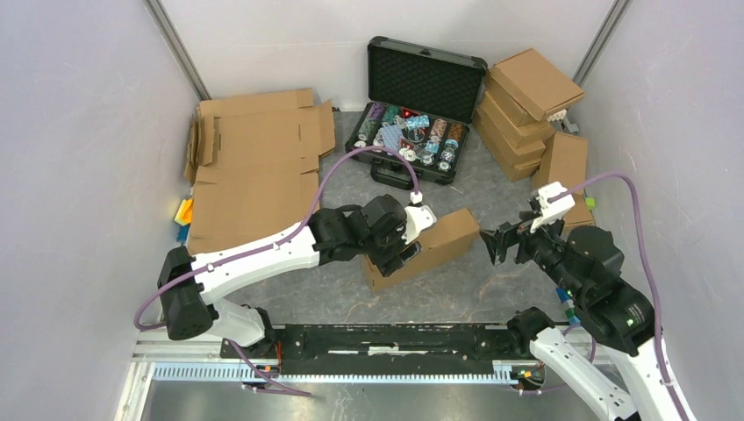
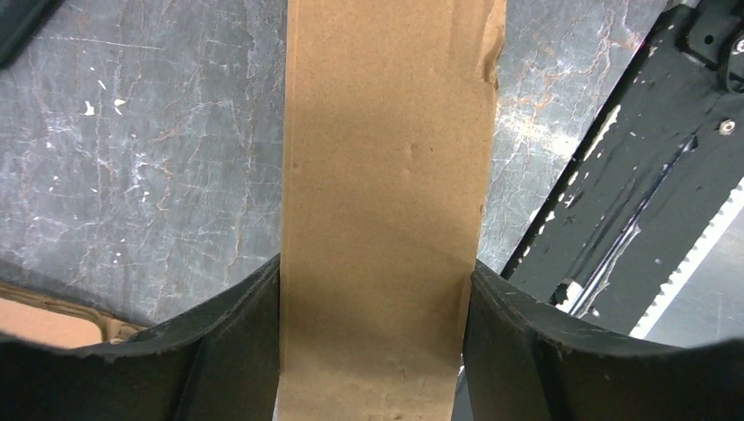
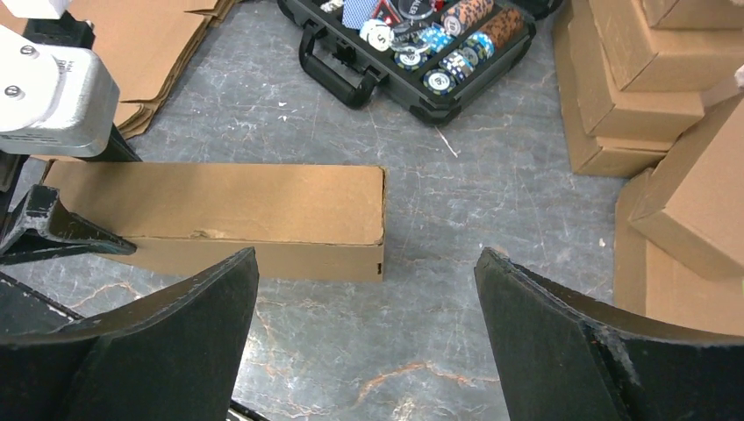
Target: Fold the paper box
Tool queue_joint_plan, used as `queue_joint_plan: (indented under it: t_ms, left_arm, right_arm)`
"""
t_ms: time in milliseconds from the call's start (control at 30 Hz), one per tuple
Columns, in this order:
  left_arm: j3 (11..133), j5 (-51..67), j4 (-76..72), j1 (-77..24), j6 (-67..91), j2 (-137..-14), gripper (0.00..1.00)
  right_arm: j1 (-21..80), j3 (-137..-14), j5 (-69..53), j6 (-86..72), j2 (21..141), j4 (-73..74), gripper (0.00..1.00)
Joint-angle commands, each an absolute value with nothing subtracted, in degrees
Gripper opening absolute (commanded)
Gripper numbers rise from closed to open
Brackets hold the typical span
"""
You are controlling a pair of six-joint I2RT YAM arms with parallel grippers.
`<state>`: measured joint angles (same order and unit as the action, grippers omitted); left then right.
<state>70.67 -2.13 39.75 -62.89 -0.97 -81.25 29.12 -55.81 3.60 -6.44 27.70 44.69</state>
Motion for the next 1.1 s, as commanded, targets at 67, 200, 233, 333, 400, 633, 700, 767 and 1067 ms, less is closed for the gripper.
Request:
queue_joint_plan:
  t_ms: [67, 200, 233, 333, 400, 633, 700, 767, 1067]
  left_arm:
    - [71.2, -10.85, 37.81, -66.86, -6.03, -75.95, 0.43]
    - [68.0, -16.19, 31.31, -70.14, -11.92, -72.22, 0.42]
    - [66.97, -16.79, 29.43, -70.54, -13.85, -71.53, 0.42]
    - [63.29, -18.46, 22.53, -70.99, -20.01, -68.34, 0.39]
    - [59.14, -17.1, 15.74, -70.95, -25.59, -65.13, 0.34]
    - [51.33, -11.87, 8.14, -70.94, -39.7, -57.36, 0.34]
    - [50.97, -11.44, 9.37, -70.94, -42.39, -57.08, 0.35]
    - [49.73, -10.64, 8.83, -71.06, -45.28, -56.56, 0.34]
    - [47.64, -11.87, 6.15, -71.12, -48.51, -57.08, 0.34]
  right_arm:
    - [29.17, -54.92, -3.51, 3.4, 22.63, 40.39, 0.98]
    - [29.19, -50.17, -12.92, 12.87, 17.89, 35.85, 0.98]
    - [29.16, -49.09, -15.55, 14.58, 16.89, 34.62, 0.98]
    - [29.27, -45.67, -24.2, 20.8, 14.99, 31.59, 0.98]
    - [29.4, -44.71, -29.07, 24.98, 16.22, 31.96, 0.98]
    - [30.87, -49.2, -29.04, 37.23, 24.0, 34.71, 0.93]
    - [31.79, -51.65, -31.24, 40.68, 27.25, 36.4, 0.9]
    - [33.94, -53.71, -32.63, 45.83, 31.14, 38.99, 0.87]
    - [40.11, -58.45, -28.94, 51.76, 40.45, 42.81, 0.88]
